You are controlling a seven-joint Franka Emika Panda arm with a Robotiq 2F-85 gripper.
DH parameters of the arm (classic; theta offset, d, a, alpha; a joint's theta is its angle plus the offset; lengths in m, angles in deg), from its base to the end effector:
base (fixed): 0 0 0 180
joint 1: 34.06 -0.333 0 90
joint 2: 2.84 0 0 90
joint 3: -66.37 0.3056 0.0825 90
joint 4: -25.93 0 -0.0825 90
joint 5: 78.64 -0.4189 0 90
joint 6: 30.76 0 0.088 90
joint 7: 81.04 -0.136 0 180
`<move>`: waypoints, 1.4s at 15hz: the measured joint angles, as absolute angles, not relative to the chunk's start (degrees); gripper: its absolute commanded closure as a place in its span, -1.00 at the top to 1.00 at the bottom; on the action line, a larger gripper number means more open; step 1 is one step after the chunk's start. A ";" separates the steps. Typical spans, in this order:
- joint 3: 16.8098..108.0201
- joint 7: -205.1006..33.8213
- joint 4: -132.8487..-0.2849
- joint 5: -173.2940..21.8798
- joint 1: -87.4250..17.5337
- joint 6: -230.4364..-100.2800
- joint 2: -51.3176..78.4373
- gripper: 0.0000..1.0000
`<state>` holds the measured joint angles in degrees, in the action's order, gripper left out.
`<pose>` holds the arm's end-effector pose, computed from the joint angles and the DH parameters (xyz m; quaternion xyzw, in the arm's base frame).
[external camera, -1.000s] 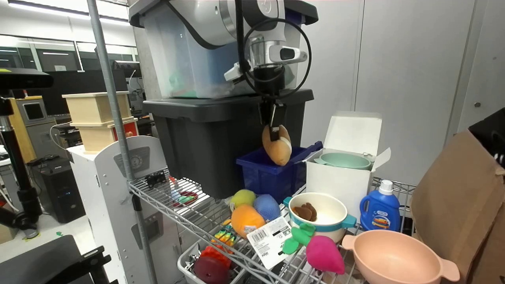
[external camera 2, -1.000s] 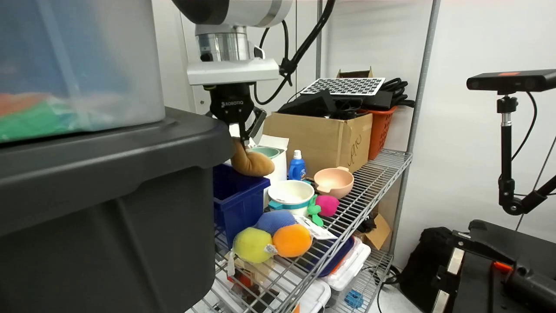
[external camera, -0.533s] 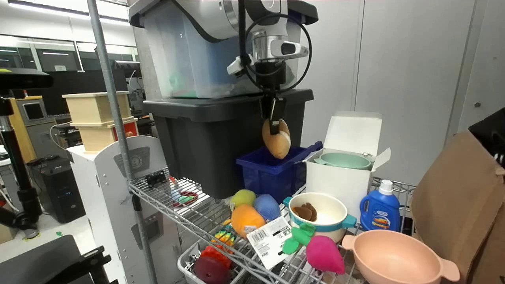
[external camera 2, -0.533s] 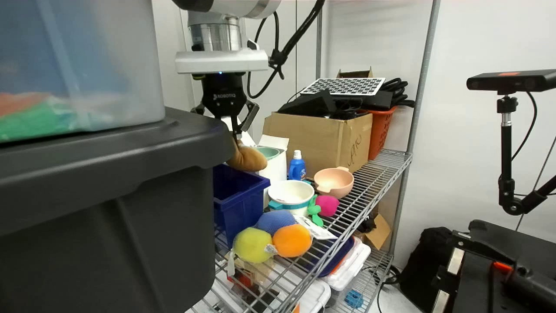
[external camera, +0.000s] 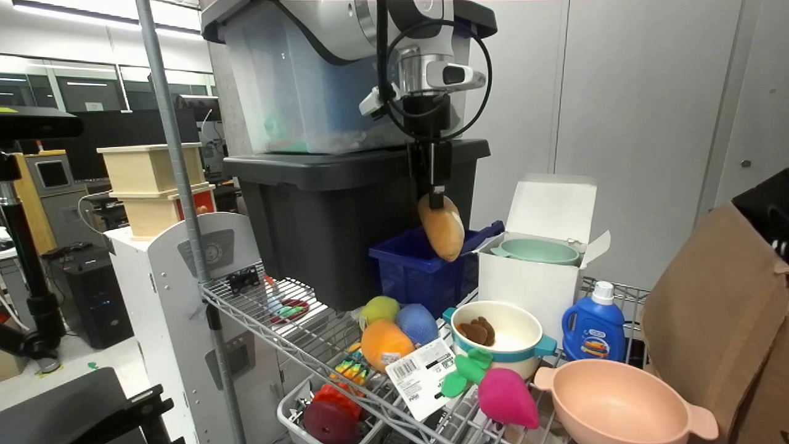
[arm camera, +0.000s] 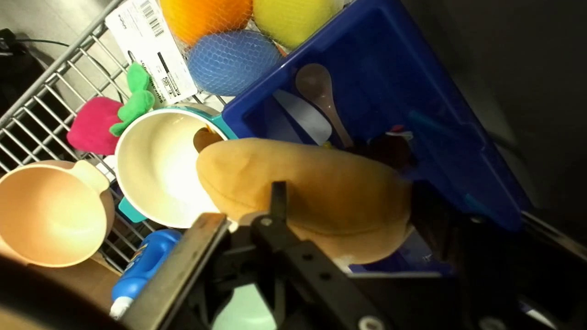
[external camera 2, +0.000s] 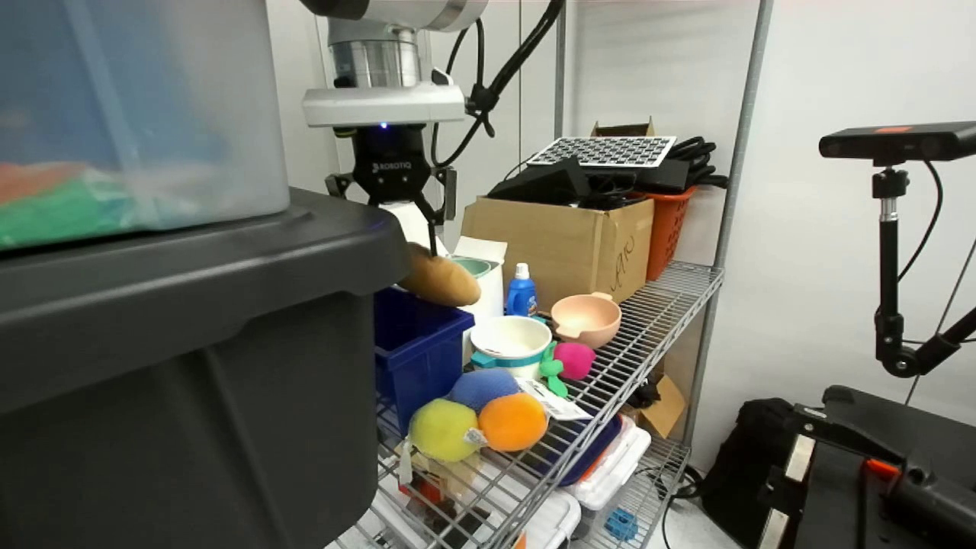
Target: Put the brown doll in the blue storage box
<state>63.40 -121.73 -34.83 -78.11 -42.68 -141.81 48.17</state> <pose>0.7904 0.0891 0.2459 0.9566 -0.2903 0.0044 0.0248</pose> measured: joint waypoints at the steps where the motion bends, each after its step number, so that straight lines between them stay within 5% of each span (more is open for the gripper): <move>1: 63.37 -121.76 -34.51 -78.11 -42.59 -141.59 48.25 1.00; 13: 63.41 -120.39 -34.15 -78.13 -41.98 -140.07 47.87 1.00; 21: 61.16 -113.90 -46.29 -77.81 -39.75 -140.83 38.63 1.00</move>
